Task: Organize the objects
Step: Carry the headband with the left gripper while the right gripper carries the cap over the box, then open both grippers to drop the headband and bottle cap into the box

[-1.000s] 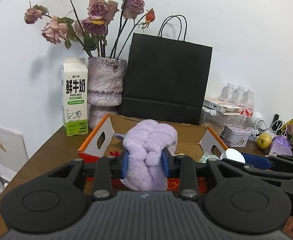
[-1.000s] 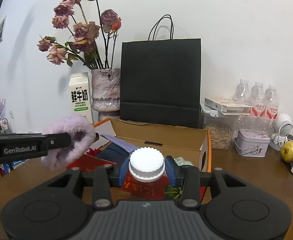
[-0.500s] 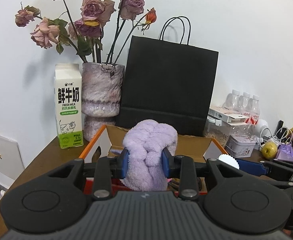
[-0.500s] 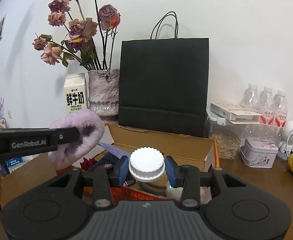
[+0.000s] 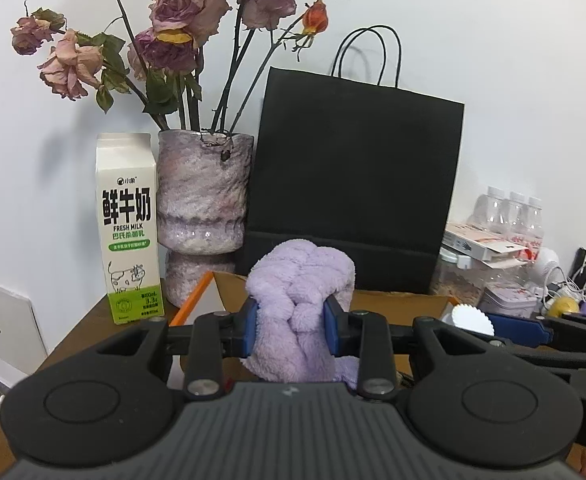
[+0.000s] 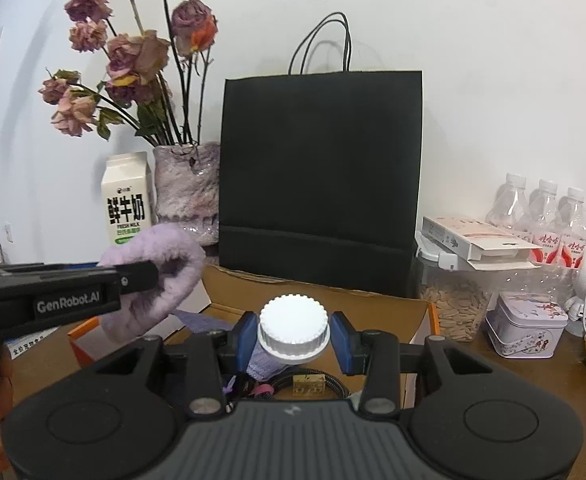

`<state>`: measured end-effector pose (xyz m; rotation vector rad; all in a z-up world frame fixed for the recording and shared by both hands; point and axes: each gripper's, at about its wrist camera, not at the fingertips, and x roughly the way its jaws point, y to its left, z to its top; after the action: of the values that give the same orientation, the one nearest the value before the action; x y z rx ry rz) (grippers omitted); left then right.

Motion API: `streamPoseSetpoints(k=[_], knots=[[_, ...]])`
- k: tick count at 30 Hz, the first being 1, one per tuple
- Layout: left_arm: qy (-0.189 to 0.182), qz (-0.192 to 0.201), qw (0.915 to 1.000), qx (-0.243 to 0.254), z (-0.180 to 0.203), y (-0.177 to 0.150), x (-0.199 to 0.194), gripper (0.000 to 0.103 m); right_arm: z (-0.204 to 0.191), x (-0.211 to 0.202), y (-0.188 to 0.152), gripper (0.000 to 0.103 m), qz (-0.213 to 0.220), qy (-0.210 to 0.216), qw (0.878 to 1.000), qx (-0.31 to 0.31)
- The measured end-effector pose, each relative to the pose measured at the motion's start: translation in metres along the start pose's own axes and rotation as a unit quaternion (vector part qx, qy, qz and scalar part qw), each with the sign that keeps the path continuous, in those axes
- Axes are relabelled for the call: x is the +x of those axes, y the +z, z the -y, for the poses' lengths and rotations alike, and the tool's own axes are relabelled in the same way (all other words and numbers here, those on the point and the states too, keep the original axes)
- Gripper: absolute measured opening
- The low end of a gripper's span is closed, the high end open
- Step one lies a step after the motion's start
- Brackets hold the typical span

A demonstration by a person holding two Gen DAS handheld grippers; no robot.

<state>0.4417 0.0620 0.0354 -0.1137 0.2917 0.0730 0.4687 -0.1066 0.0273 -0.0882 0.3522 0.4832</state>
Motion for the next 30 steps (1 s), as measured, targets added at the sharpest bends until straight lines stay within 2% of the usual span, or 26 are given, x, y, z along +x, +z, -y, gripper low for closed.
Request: streamPoseSetpoints(k=[8, 13, 16, 17, 18, 19, 20, 21, 30], knots=[[-0.001, -0.005, 1.0, 0.003, -0.002, 0.001, 0.024, 0.033, 0.002, 0.022, -0.001, 0.039, -0.018, -0.005, 1.0, -0.002], [-0.003, -0.005, 1.0, 0.001, -0.005, 0.0, 0.03, 0.037, 0.003, 0.03, -0.004, 0.039, -0.029, -0.004, 1.0, -0.003], [-0.004, -0.005, 1.0, -0.001, -0.007, 0.0, 0.032, 0.05, 0.002, 0.034, -0.006, 0.039, -0.042, -0.001, 0.999, -0.009], [-0.001, -0.005, 1.0, -0.003, -0.008, 0.0, 0.032, 0.064, 0.002, 0.036, -0.007, 0.041, -0.049, 0.0, 0.999, -0.011], [0.003, -0.001, 1.0, -0.004, -0.009, 0.0, 0.032, 0.078, 0.002, 0.039, -0.008, 0.051, -0.056, -0.001, 0.998, -0.01], [0.008, 0.004, 0.9999, -0.006, -0.009, 0.0, 0.031, 0.084, 0.002, 0.04, -0.009, 0.061, -0.06, -0.003, 0.998, -0.009], [0.013, 0.008, 0.9999, -0.006, -0.009, 0.0, 0.031, 0.099, 0.002, 0.041, -0.01, 0.085, -0.063, -0.005, 0.998, -0.009], [0.019, 0.012, 0.9997, -0.006, -0.009, 0.0, 0.03, 0.103, 0.002, 0.042, -0.011, 0.102, -0.064, -0.01, 0.998, -0.008], [0.036, 0.009, 0.9993, -0.005, -0.011, 0.0, 0.032, 0.103, 0.009, 0.043, -0.011, 0.103, -0.062, -0.024, 0.998, 0.005]])
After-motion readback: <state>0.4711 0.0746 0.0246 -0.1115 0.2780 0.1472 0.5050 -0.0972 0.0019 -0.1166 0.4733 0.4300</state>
